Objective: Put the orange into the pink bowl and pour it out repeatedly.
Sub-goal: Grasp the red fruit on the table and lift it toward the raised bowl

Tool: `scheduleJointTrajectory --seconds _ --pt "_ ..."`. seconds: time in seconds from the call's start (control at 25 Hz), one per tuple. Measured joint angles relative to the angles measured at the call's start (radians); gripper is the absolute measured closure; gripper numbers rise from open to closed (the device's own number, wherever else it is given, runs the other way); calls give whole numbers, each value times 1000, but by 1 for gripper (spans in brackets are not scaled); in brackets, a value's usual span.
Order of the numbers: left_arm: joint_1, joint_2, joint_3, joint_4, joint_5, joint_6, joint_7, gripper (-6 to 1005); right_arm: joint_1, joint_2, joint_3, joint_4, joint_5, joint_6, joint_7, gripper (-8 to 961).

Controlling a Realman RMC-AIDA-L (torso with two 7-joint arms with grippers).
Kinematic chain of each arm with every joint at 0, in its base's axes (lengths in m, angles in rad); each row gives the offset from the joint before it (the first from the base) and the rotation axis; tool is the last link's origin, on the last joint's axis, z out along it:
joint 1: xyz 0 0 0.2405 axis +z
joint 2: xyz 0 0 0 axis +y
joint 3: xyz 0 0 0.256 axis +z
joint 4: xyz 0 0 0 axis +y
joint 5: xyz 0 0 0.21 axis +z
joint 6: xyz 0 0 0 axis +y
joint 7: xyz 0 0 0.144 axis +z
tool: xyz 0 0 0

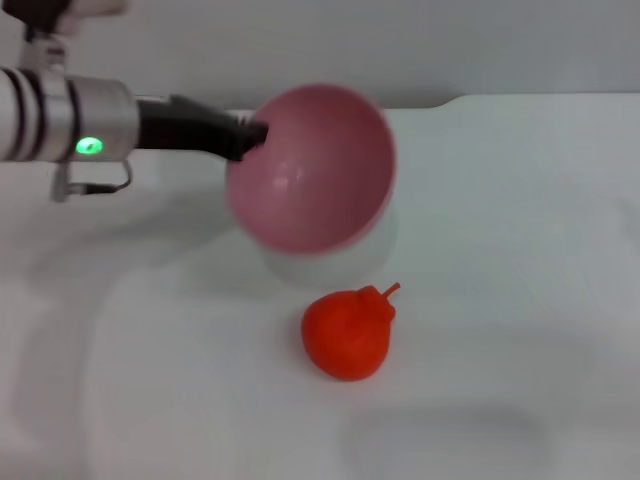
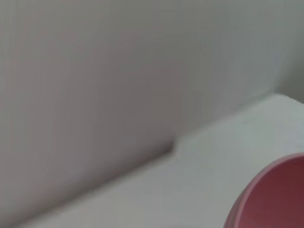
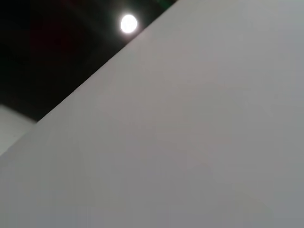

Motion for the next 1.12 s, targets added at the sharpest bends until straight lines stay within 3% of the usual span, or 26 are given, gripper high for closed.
scheduleJointTrajectory --seconds 0.04,0.08,0.12,0.2,0.36,0.6,0.76,0.92,1.12 --pt "-34 10 -63 -40 21 73 1 875 6 -11 0 -1 -34 4 14 413" --pt "-34 10 -63 -40 21 73 1 875 12 -24 1 -2 -71 10 35 413" --pt "-71 29 -133 -69 75 167 -12 875 18 -36 1 -2 -103 21 56 413" --pt "-87 55 -149 -53 156 229 -46 874 30 -60 5 -3 -165 49 98 413" --pt "-92 82 -148 -23 254 254 -101 873 40 -88 71 -63 -346 142 212 414" --pt "-98 91 -146 -4 382 264 -158 872 79 -99 234 -274 -807 294 544 414" --pt "-91 92 -145 -3 418 278 -174 872 159 -99 256 -398 -1151 316 763 414" --pt "-90 87 -142 -4 419 280 -175 871 273 -78 228 -459 -1446 305 931 414" --pt "-92 79 -141 -8 420 278 -176 870 388 3 162 -489 -1713 304 975 414"
